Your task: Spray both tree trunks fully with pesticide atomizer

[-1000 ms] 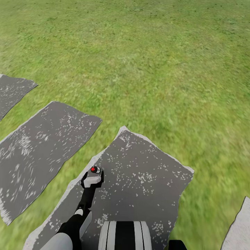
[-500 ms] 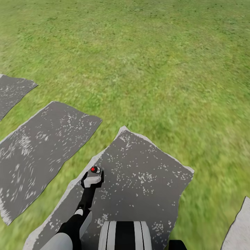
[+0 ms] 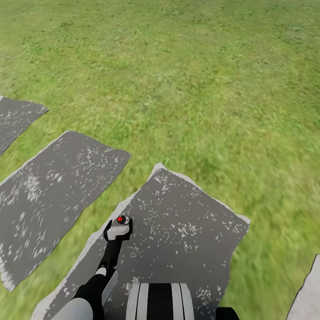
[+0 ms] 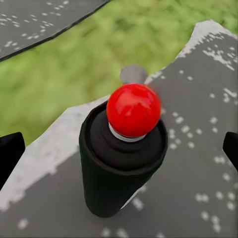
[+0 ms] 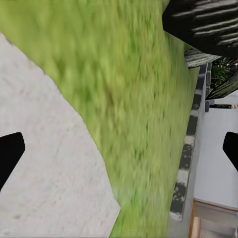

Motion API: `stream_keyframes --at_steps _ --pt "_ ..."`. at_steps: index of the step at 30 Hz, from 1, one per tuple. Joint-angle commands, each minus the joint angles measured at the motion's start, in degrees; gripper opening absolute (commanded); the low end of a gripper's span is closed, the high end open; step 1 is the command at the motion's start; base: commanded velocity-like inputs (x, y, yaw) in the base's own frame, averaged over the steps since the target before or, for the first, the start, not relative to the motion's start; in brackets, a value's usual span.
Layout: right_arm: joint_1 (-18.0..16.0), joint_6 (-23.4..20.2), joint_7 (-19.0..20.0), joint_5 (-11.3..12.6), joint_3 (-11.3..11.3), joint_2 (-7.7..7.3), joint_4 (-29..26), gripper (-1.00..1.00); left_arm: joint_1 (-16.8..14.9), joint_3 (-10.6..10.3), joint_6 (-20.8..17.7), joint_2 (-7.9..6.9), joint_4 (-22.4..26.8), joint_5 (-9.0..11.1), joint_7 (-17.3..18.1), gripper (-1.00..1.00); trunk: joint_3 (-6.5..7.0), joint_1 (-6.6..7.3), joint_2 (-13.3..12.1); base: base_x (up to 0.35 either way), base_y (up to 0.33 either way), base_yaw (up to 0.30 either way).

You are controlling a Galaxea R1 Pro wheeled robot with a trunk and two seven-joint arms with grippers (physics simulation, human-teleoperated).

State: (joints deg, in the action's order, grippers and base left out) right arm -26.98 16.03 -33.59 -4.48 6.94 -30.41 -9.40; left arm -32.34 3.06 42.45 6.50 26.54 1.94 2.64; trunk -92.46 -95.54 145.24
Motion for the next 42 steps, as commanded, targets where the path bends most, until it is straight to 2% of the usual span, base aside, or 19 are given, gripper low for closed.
stream_keyframes --at_steps 1,9,11,35,36,42 --pt "0.0 0.0 0.0 0.0 0.0 0.00 0.0 1.00 0.0 0.0 0.0 0.00 0.0 0.0 0.0 1.00 0.00 0.00 0.0 0.029 -0.018 0.000" --pt "0.0 0.0 0.0 0.0 0.0 0.00 0.0 1.00 0.0 0.0 0.0 0.00 0.0 0.0 0.0 1.00 0.00 0.00 0.0 0.008 -0.005 0.000" --pt "0.0 0.0 0.0 0.0 0.0 0.00 0.0 1.00 0.0 0.0 0.0 0.00 0.0 0.0 0.0 1.00 -0.44 -0.05 0.0 0.001 0.000 0.000" --pt "0.0 0.0 0.0 0.0 0.0 0.00 0.0 1.00 0.0 0.0 0.0 0.00 0.1 0.1 0.0 1.00 -0.44 -0.05 0.0 0.000 0.000 0.000" --pt "0.0 0.0 0.0 0.0 0.0 0.00 0.0 1.00 0.0 0.0 0.0 0.00 0.1 0.1 0.0 -1.00 -0.44 -0.05 0.0 0.000 0.000 0.000" --pt "0.0 0.0 0.0 0.0 -0.1 0.07 0.0 1.00 0.0 0.0 0.0 0.00 0.1 0.1 0.0 -1.00 -0.44 -0.05 0.0 0.000 0.000 0.000"
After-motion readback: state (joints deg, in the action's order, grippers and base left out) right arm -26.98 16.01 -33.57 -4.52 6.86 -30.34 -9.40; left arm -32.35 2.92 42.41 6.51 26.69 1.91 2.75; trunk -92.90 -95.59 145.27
